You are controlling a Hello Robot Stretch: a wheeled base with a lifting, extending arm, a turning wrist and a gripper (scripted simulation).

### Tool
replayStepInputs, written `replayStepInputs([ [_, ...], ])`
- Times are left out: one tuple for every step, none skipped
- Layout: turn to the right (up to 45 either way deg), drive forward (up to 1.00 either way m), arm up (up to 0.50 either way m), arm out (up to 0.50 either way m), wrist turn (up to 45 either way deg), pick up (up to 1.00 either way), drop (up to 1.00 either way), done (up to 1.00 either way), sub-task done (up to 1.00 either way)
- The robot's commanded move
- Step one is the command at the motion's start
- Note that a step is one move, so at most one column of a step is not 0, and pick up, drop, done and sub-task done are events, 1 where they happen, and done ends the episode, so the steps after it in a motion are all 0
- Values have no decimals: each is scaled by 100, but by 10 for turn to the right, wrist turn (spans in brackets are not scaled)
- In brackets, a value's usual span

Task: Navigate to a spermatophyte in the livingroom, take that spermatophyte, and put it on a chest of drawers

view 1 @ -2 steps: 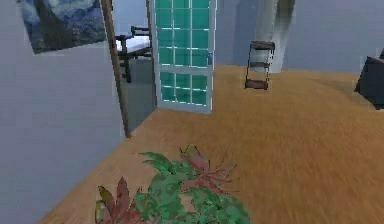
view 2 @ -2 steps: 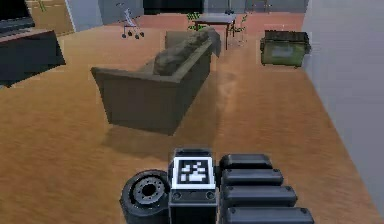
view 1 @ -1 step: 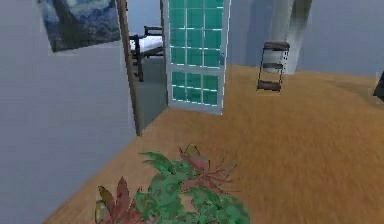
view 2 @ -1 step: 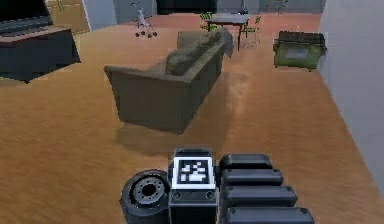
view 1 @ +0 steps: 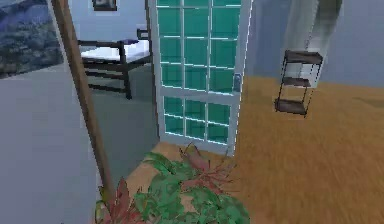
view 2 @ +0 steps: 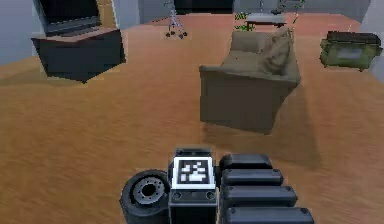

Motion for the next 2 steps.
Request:
replayStepInputs([
  [0,100,0,0,0,0,0,0,0],
  [-30,0,0,0,0,0,0,0,0],
])
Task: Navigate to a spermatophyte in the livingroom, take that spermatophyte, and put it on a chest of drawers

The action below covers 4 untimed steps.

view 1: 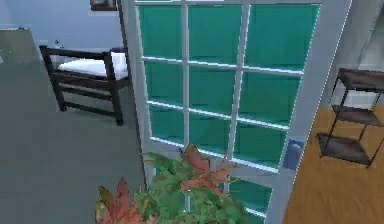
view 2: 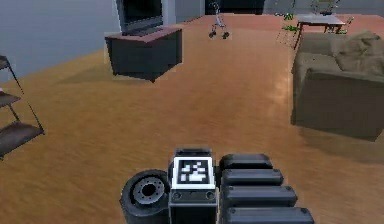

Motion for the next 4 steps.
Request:
replayStepInputs([
  [0,25,0,0,0,0,0,0,0],
  [-420,0,0,0,0,0,0,0,0],
  [0,100,0,0,0,0,0,0,0],
  [-30,0,0,0,0,0,0,0,0],
])
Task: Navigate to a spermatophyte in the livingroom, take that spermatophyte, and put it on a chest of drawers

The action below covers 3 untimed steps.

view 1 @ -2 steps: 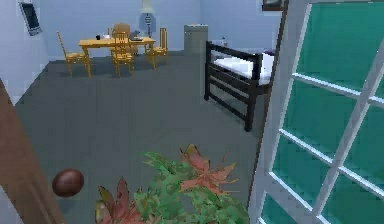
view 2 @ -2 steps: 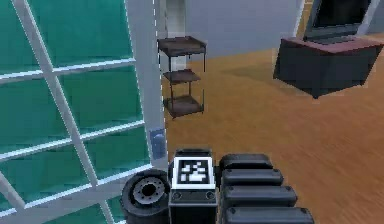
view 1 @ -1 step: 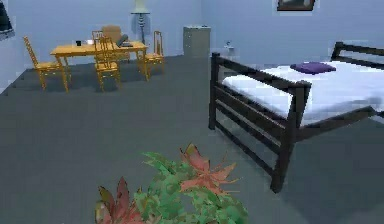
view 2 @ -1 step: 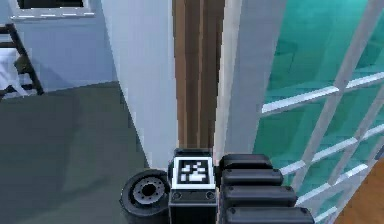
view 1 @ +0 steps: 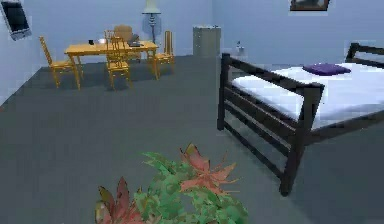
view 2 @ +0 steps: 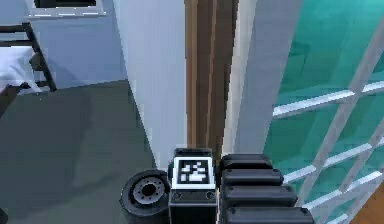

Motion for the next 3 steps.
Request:
replayStepInputs([
  [-450,0,0,0,0,0,0,0,0],
  [-390,0,0,0,0,0,0,0,0],
  [0,5,0,0,0,0,0,0,0],
])
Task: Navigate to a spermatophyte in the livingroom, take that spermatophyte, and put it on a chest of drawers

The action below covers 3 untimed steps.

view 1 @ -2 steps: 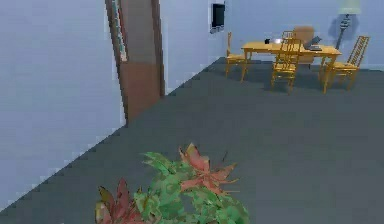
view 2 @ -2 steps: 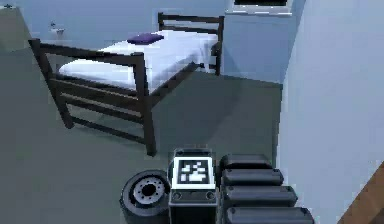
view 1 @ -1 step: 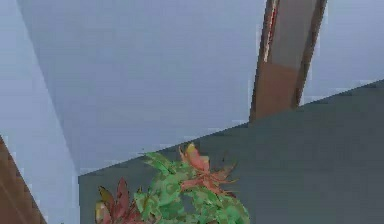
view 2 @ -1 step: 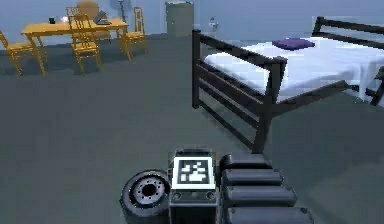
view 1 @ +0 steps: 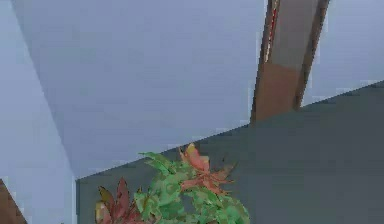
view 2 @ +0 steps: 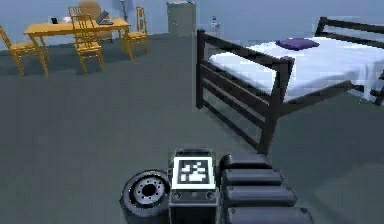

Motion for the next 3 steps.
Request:
replayStepInputs([
  [450,0,0,0,0,0,0,0,0],
  [300,0,0,0,0,0,0,0,0],
  [0,100,0,0,0,0,0,0,0],
])
